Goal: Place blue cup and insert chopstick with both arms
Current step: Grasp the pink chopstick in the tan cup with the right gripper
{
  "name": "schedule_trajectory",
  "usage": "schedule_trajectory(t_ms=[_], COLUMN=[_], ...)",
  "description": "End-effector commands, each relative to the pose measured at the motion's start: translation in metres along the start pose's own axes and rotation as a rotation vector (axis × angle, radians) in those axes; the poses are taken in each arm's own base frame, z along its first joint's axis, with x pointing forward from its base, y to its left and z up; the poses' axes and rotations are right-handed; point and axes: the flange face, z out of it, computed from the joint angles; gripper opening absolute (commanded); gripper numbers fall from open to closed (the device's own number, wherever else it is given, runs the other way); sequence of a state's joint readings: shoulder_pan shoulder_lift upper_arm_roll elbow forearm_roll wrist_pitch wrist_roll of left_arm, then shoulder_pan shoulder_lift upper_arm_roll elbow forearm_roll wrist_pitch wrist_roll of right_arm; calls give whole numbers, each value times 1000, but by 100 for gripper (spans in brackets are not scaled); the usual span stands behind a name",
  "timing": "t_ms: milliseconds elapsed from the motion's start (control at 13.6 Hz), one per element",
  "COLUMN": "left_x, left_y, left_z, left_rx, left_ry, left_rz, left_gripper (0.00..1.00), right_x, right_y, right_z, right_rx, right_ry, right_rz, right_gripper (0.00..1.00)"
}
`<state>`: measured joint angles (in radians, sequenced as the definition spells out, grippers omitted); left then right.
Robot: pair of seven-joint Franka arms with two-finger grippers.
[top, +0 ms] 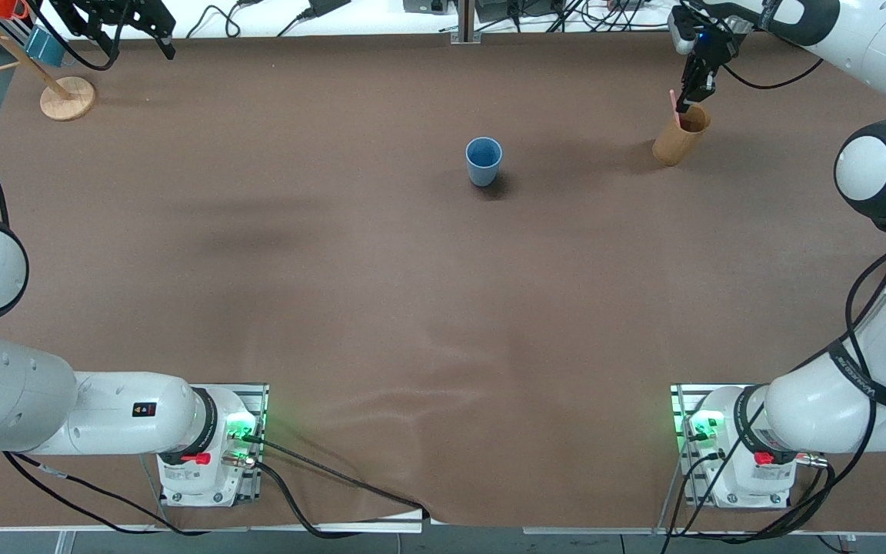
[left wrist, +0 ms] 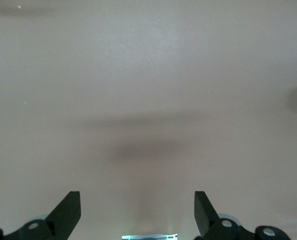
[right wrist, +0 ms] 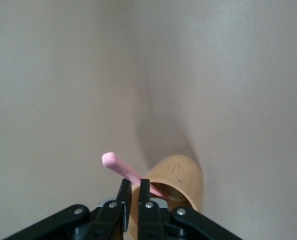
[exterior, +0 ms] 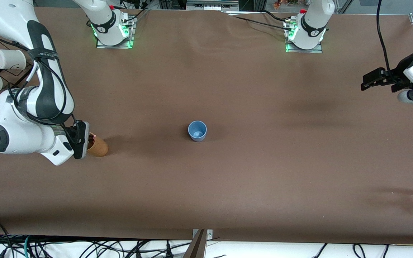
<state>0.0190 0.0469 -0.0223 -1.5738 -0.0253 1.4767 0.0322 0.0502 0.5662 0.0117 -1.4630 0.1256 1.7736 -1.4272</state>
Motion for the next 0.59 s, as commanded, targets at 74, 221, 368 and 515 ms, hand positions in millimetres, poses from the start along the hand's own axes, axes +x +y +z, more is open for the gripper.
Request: schedule_trajectory(t_ms=[74, 221, 368, 515], left_x=[0, 2, 8, 8], left_y=[7, 8, 17, 16], left_z=[1, 3, -3, -5], left_rx=[-22, -21, -14, -19], left_ry=[10, 8, 24, 26], left_rz=[28, 30, 50, 54], left_gripper=[100, 100, 100, 100], right_x=[2, 1, 0, -5], right_y=[-5, -9, -11, -10], right_z=[-18, -23, -37, -38], right_rx=[6, 30, 42, 51], right_ry=[22, 21, 38, 71], right_rz=[-16, -16, -15, -2], right_gripper=[9, 9, 8, 5])
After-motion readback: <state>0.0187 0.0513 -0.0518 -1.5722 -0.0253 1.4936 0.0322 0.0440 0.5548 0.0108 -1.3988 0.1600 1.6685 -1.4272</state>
